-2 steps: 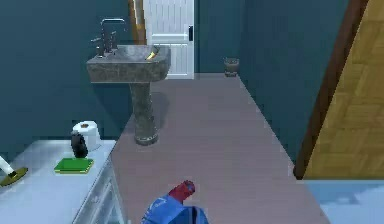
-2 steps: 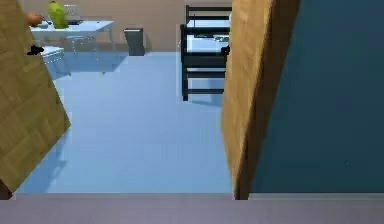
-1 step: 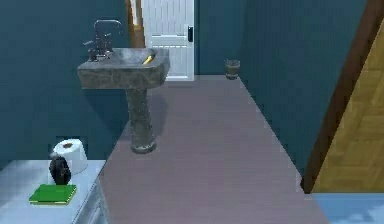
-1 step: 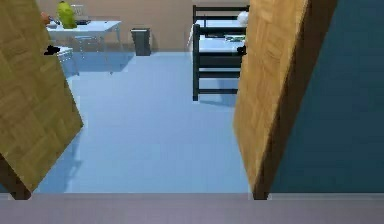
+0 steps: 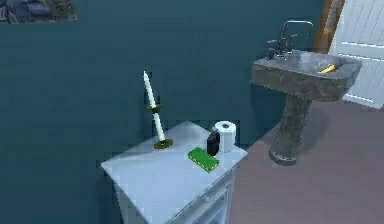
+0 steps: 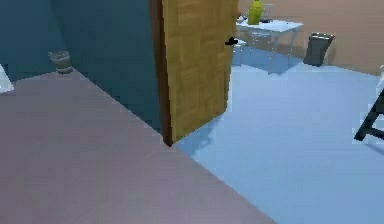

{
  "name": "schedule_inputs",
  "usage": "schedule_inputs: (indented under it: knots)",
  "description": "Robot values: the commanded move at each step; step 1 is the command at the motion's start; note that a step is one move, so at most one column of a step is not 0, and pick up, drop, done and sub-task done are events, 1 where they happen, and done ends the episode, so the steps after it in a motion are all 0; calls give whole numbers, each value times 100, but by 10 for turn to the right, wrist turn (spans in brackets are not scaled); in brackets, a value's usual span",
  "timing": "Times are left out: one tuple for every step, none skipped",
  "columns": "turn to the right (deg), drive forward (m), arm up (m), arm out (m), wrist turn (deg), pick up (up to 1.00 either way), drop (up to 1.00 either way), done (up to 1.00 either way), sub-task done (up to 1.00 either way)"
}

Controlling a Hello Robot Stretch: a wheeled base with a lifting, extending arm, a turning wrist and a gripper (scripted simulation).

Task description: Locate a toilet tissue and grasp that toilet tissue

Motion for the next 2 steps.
schedule_inputs:
  knots:
    - [-450, 0, 0, 0, 0, 0, 0, 0, 0]
    - [-300, 0, 0, 0, 0, 0, 0, 0, 0]
